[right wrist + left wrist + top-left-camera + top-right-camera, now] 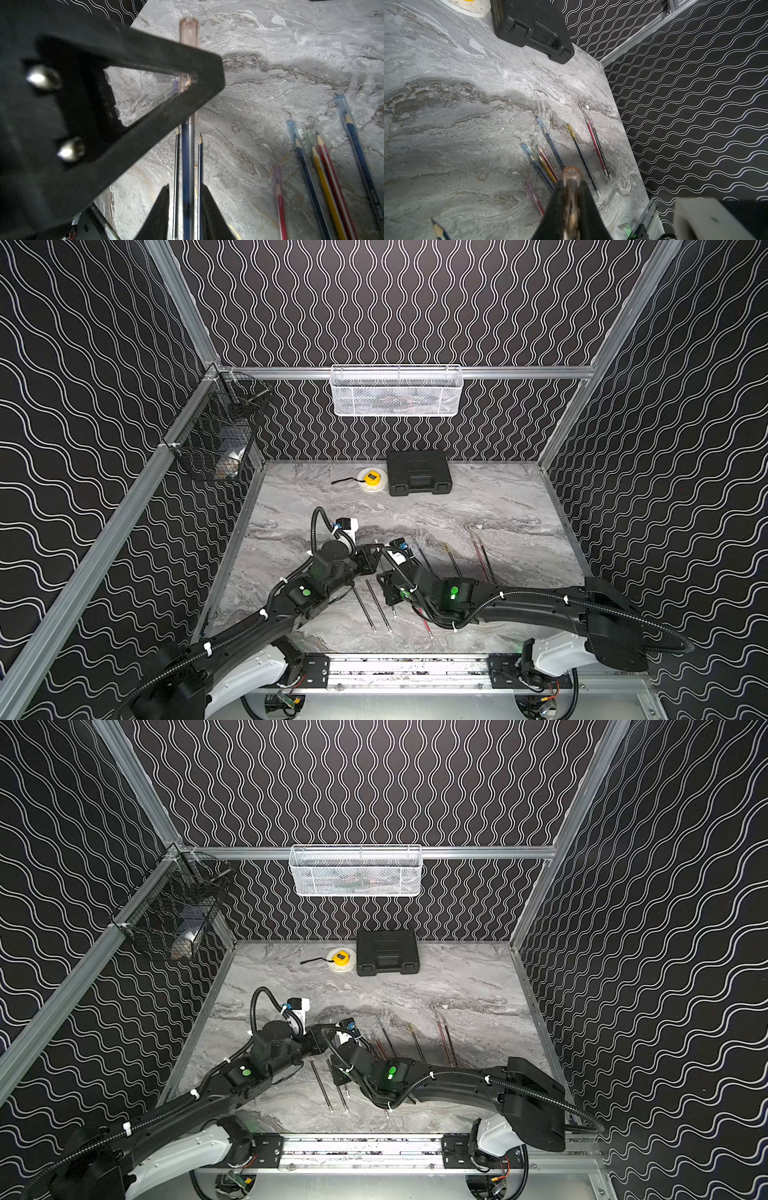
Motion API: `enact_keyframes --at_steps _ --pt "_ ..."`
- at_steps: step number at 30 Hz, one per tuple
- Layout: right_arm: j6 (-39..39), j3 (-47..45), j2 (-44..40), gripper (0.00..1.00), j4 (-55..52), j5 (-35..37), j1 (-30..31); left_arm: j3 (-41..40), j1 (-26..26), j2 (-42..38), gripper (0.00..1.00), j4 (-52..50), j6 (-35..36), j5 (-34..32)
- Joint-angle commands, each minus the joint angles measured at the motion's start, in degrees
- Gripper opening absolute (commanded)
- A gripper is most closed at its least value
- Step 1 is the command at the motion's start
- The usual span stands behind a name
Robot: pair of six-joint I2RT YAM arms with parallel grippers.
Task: Remove the protective cover of the pencils
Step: Remove the protective sleeve from the pencil.
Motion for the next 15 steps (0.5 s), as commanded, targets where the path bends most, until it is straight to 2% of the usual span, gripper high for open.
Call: enact_keyframes --at_steps 1,5,8,15 --pt "-0.2 0.4 0.4 0.23 1.0 -0.6 0.0 0.2 0.0 -0.7 0.12 0.3 0.0 -1.0" --pt "-0.2 0.3 0.4 0.13 1.0 -0.6 0.0 0.5 0.0 -1.2 0.12 -0.5 0.3 -1.3" --pt "-0.2 0.1 0.2 0.00 0.6 -0.6 0.0 0.6 0.0 -1.0 0.12 -0.7 1.0 -1.5" --pt "-0.2 -1.8 -0.3 0.00 1.8 -1.3 0.0 1.2 0.1 0.3 0.12 -0.6 2.4 -3.5"
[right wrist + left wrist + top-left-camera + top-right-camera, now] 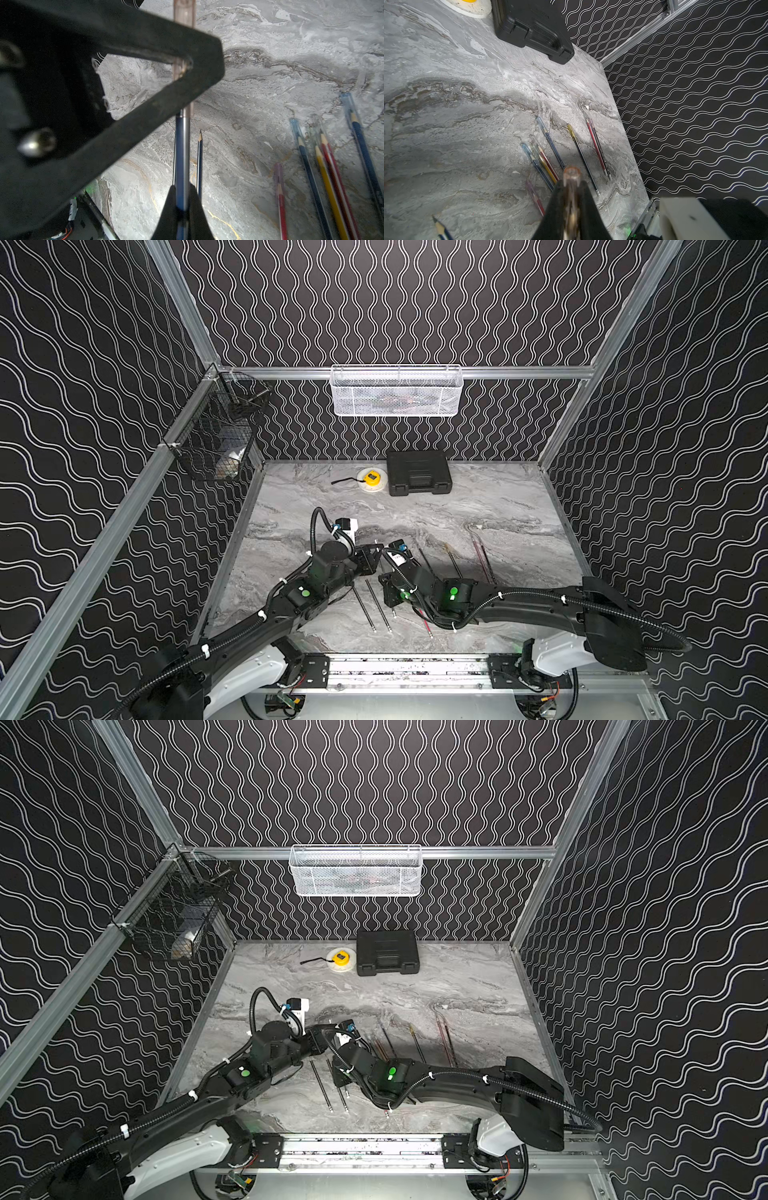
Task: Remove the protective cover of the pencils
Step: Remove the protective sleeve from the pencil.
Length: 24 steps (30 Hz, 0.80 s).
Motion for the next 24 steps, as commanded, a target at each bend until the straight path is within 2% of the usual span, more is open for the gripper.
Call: enact_keyframes --at_steps 1,12,24 --pt "0.3 -0.8 -0.2 0.00 0.7 -0.5 0.0 1.6 0.1 0.8 0.11 0.0 2.4 -3.0" --pt "1.6 -5.0 -1.9 0.00 2.7 -3.0 0.6 4.9 2.0 5.4 0.08 0.8 4.6 -4.1" --pt "3.5 -7.3 -3.5 0.00 3.6 -3.3 2.9 5.7 7.8 4.0 0.08 0.2 3.2 -4.7"
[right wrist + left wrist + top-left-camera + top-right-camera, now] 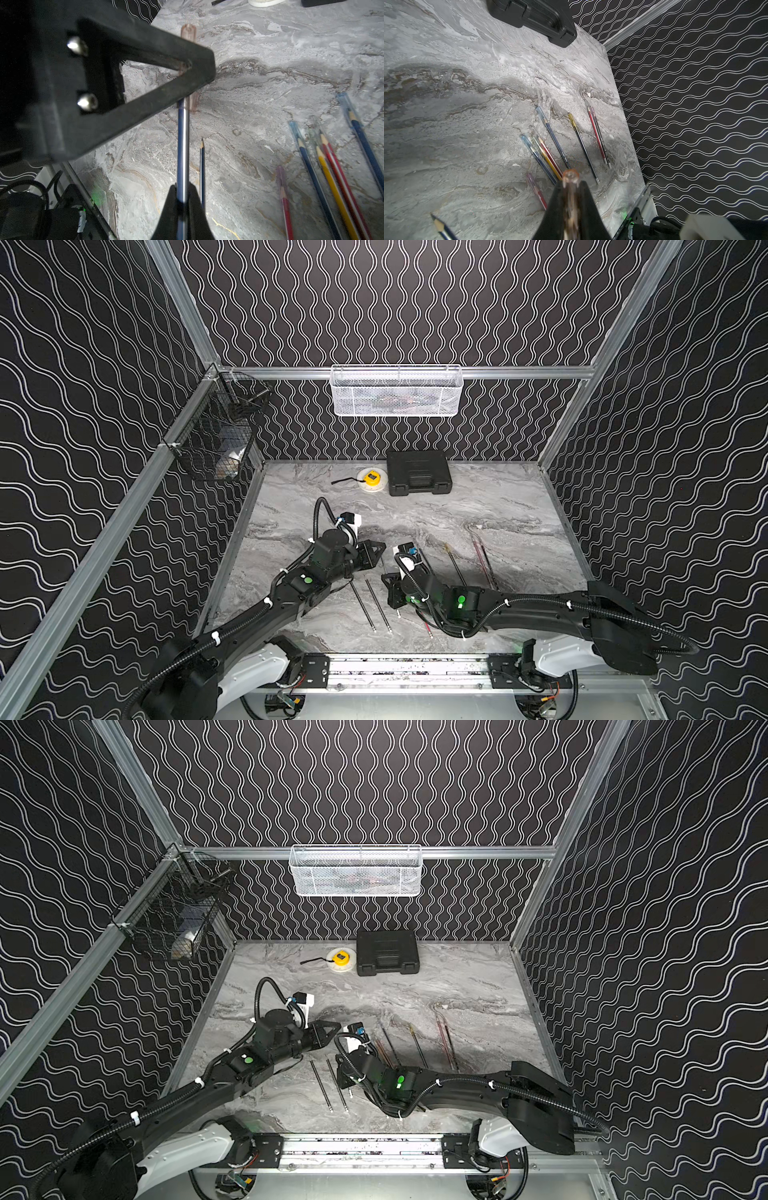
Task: Remove the protective cover of the pencils
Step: Remove the protective sleeve from the pencil.
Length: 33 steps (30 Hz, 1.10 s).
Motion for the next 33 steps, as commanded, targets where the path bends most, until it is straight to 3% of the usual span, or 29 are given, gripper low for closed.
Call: enact_keyframes --at_steps 1,15,33 --pt "0.7 -0.7 -0.1 0.00 -5.5 -5.9 1.6 1.2 1.8 -0.6 0.08 4.6 1.8 -14.3" --pt "1.9 1.0 2.0 0.00 -6.3 -5.2 5.1 3.0 4.8 0.1 0.08 3.8 3.1 -16.3" --pt "2.6 1.5 2.4 0.00 -7.2 -4.1 6.3 5.5 13.5 2.7 0.08 4.7 1.3 -9.9"
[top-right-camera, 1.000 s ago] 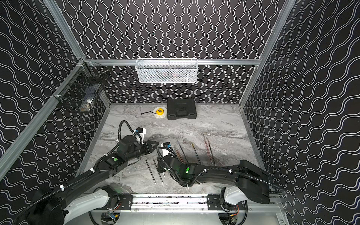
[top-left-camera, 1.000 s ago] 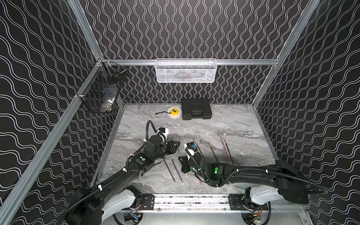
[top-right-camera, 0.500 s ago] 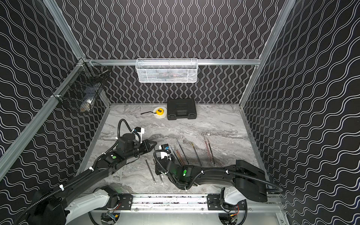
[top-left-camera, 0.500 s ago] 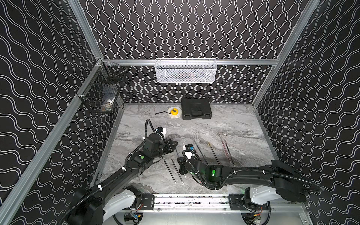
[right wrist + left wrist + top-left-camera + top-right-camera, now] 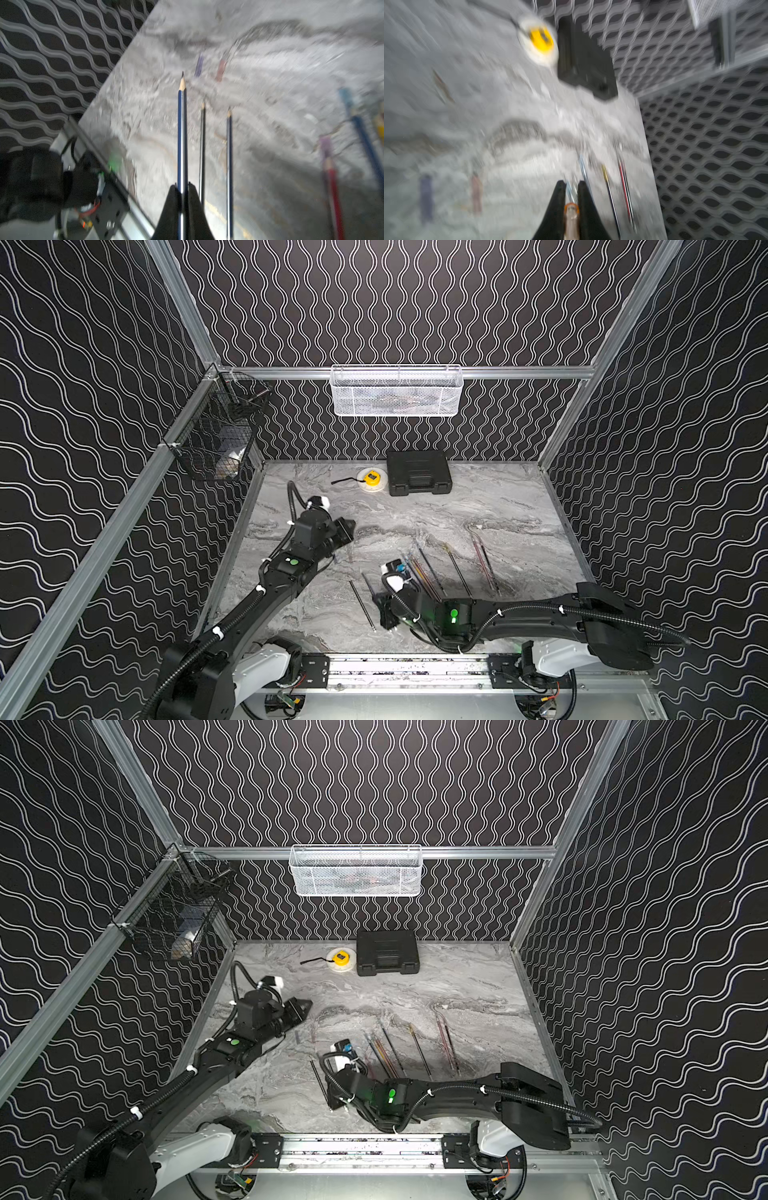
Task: Remove the protective cover of the pencils
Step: Remove the protective sleeve from the pencil, then place the pencil at the center of the board.
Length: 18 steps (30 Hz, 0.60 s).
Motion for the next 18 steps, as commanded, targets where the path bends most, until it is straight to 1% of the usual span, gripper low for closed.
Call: enact_keyframes --at_steps 1,4,11,14,18 --pt "0.2 0.2 -0.3 0.00 -3.6 -2.5 -0.2 0.2 0.1 0.4 0.08 6.6 0.3 -4.6" --pt "0.5 -0.1 -0.5 0.00 -3.3 -2.4 -0.1 1.5 0.4 1.2 0.07 4.8 0.2 -5.7" --pt "2.1 -1.5 -2.9 0.00 -5.7 1.3 -0.1 1.2 0.6 2.2 0.07 6.4 -0.4 -4.5" --pt "3.5 -3.5 -5.1 0.00 -7.3 3.6 0.0 -0.4 0.6 3.7 0.07 8.4 -1.3 -3.2" --pt "5.9 -7.9 -5.9 0.00 -6.0 5.8 0.0 -3.3 -0.6 7.4 0.07 12.8 -2.6 -2.5"
